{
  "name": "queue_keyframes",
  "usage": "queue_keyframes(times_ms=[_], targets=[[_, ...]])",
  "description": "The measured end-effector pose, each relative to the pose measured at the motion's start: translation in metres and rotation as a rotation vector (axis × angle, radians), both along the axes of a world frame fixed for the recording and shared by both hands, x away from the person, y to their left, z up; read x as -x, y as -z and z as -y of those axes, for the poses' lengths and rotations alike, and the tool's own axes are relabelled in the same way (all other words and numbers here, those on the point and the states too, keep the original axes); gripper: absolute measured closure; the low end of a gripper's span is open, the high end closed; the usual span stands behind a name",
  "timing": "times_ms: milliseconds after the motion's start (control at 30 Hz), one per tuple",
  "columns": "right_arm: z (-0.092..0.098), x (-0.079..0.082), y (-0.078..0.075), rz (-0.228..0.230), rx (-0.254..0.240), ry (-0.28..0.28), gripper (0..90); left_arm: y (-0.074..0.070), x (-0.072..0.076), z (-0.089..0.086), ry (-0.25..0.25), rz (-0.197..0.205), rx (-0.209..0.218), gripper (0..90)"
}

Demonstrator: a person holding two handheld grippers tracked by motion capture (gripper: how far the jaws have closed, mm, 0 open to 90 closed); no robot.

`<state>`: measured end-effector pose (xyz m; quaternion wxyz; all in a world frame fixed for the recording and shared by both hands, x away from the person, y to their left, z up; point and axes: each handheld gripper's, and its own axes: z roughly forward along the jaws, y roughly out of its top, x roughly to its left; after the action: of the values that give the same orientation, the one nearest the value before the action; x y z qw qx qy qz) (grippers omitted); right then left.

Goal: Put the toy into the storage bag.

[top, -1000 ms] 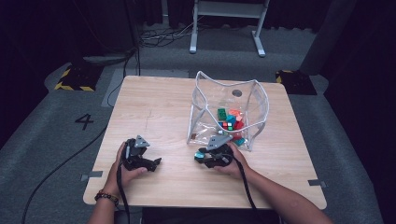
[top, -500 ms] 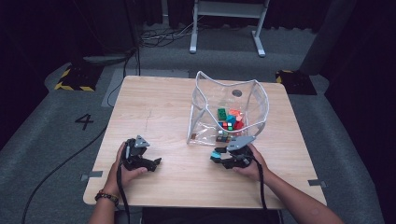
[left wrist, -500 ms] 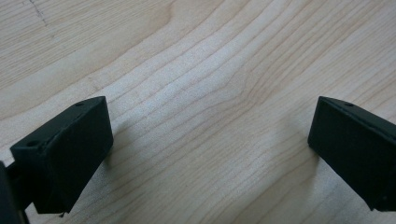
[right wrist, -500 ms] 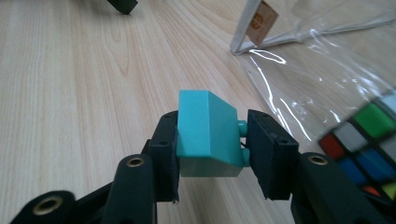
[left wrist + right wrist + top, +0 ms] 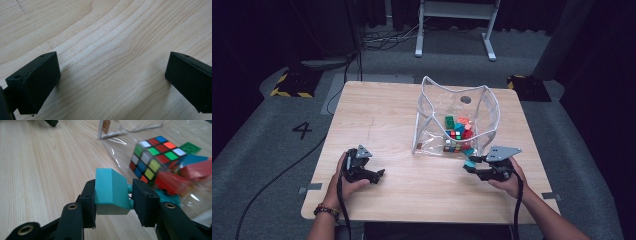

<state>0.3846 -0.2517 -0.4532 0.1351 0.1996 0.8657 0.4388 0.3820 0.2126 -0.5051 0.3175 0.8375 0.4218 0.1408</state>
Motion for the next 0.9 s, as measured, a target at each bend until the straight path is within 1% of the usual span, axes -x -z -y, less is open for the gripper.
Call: queue_keyframes(times_ms=[33,67,267,400,533,567,600,700,733,767,800,833,900], targets=[[0.0,0.0,0.0,0.0,0.0,0.0,57.3,0.0,0.0,0.0,0.0,0.0,0.0,0.2],[0.009,0.001,-0.002,0.004,-0.001,0.013,57.3,0.0,0.0,0.0,0.0,0.0,0.0,0.2],[0.032,0.006,-0.007,0.005,-0.018,0.052,57.3,0.0,0.0,0.0,0.0,0.0,0.0,0.2],[0.047,0.006,-0.013,0.016,-0.025,0.084,57.3,0.0,0.0,0.0,0.0,0.0,0.0,0.2],[0.059,0.006,-0.02,0.034,-0.035,0.112,57.2,0.0,0.0,0.0,-0.002,0.001,-0.001,0.2],[0.059,0.006,-0.02,0.034,-0.035,0.112,57.2,0.0,0.0,0.0,-0.002,0.001,-0.001,0.2],[0.067,0.006,-0.025,0.042,-0.042,0.128,57.2,0.0,0.0,0.0,0.0,0.0,0.0,0.2],[0.075,0.007,-0.032,0.056,-0.053,0.149,57.2,0.0,0.0,0.0,0.0,0.0,0.0,0.2],[0.075,0.007,-0.032,0.056,-0.053,0.149,57.2,0.0,0.0,0.0,0.0,0.0,0.0,0.2],[0.082,0.008,-0.038,0.067,-0.058,0.162,57.3,0.0,0.0,0.0,0.0,0.0,0.0,0.2],[0.085,0.008,-0.041,0.075,-0.059,0.167,57.3,0.0,0.0,0.0,-0.002,0.001,0.0,0.2],[0.088,0.009,-0.044,0.081,-0.067,0.173,57.3,0.0,0.0,0.0,0.0,0.0,0.0,0.2],[0.095,0.008,-0.053,0.078,-0.104,0.173,57.3,0.0,0.0,0.0,-0.001,0.0,0.0,0.2]])
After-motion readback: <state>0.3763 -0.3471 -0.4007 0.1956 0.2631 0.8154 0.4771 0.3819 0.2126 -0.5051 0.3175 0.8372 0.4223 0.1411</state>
